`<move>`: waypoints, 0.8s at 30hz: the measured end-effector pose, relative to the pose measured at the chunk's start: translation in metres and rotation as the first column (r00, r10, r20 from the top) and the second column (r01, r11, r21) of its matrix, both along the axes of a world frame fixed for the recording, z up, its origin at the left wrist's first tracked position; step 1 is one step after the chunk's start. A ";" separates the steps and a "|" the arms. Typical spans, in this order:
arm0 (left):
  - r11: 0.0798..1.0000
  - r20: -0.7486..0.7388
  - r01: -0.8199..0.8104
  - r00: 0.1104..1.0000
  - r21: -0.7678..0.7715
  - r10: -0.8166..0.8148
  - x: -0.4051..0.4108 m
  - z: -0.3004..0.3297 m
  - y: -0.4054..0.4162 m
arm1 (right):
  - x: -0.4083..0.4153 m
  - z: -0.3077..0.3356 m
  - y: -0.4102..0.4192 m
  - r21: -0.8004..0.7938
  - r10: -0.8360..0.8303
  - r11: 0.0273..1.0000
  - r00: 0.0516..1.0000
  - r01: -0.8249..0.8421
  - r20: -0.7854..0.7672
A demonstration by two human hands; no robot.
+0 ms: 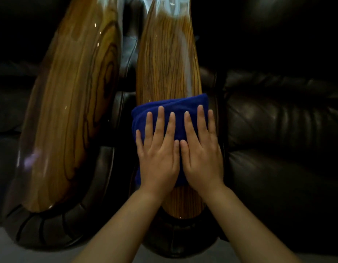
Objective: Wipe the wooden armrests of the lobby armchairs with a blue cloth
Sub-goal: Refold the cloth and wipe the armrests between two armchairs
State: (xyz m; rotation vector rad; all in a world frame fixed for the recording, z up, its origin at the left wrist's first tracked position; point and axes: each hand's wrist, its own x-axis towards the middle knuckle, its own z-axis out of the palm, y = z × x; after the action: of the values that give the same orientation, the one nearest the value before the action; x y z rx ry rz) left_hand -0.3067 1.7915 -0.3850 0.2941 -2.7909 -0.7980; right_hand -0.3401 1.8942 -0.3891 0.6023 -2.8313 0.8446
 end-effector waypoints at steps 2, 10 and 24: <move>1.000 -0.001 -0.008 1.000 -0.001 0.008 -0.018 0.008 -0.008 | -0.022 0.012 -0.008 0.034 0.026 0.999 1.000 -0.026 0.001; 0.999 0.031 -0.013 0.999 -0.049 0.014 -0.110 0.045 -0.046 | -0.114 0.046 -0.043 0.101 0.038 0.994 0.999 -0.039 0.016; 0.990 0.169 0.118 0.977 0.080 -0.130 -0.254 0.089 -0.095 | -0.254 0.089 -0.089 0.086 0.055 0.993 0.965 -0.079 0.256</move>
State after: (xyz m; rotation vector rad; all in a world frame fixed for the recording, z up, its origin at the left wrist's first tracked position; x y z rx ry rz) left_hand -0.5602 1.6962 -0.2956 0.2118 -2.9733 -0.9422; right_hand -0.5937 1.8052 -0.3003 0.6490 -3.1136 0.8579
